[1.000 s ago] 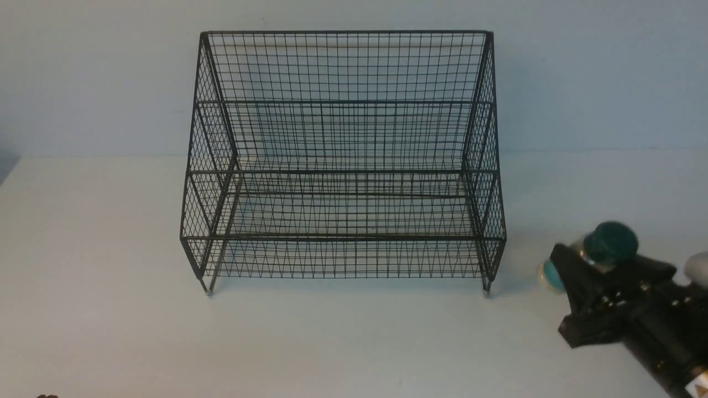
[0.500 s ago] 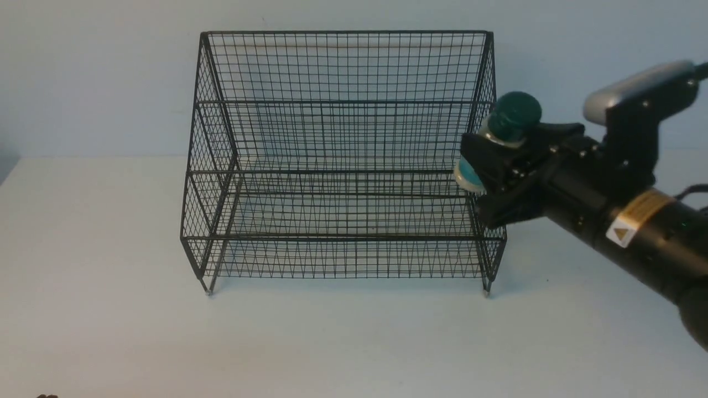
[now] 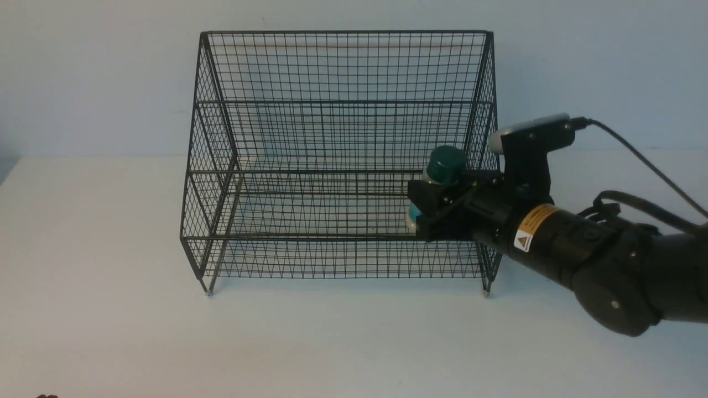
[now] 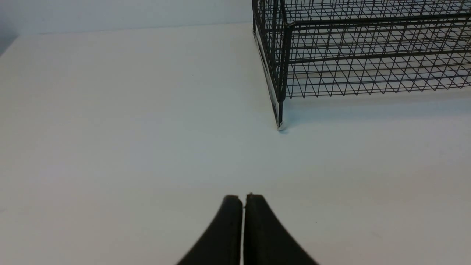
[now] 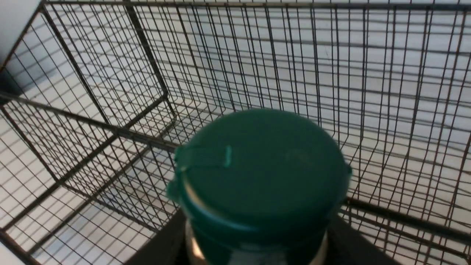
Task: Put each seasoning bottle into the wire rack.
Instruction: Use the right arm to put the condiment bottle back on the shelf
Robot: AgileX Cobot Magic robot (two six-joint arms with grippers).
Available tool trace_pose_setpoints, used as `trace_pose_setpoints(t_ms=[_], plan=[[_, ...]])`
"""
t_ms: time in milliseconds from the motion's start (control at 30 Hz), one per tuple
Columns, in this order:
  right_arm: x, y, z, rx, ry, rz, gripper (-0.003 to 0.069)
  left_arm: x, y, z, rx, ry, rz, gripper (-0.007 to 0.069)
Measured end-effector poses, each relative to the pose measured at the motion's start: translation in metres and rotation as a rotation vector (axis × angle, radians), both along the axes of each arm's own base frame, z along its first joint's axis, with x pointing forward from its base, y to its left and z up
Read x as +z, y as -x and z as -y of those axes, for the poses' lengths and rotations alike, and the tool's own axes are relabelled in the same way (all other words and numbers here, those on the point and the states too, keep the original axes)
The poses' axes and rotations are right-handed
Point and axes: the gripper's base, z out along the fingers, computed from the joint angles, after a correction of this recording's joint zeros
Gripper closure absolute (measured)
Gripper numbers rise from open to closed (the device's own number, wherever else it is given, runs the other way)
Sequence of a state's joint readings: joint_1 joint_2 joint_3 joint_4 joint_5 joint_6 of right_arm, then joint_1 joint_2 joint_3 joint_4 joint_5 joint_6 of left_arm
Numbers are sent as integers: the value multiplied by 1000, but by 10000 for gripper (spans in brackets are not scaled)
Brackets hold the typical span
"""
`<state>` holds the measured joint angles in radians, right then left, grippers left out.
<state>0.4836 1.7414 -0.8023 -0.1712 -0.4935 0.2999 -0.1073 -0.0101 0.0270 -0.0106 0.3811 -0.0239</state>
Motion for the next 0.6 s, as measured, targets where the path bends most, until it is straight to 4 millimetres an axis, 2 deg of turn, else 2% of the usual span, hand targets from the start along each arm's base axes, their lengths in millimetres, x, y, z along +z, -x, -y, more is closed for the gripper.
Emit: trace_pose_setpoints(t_ms=[200, 600], plan=[[-19, -3, -3, 27, 80, 3, 329, 0, 0, 0, 0, 0, 0, 629], [-21, -4, -5, 42, 107, 28, 329, 0, 0, 0, 0, 0, 0, 629]])
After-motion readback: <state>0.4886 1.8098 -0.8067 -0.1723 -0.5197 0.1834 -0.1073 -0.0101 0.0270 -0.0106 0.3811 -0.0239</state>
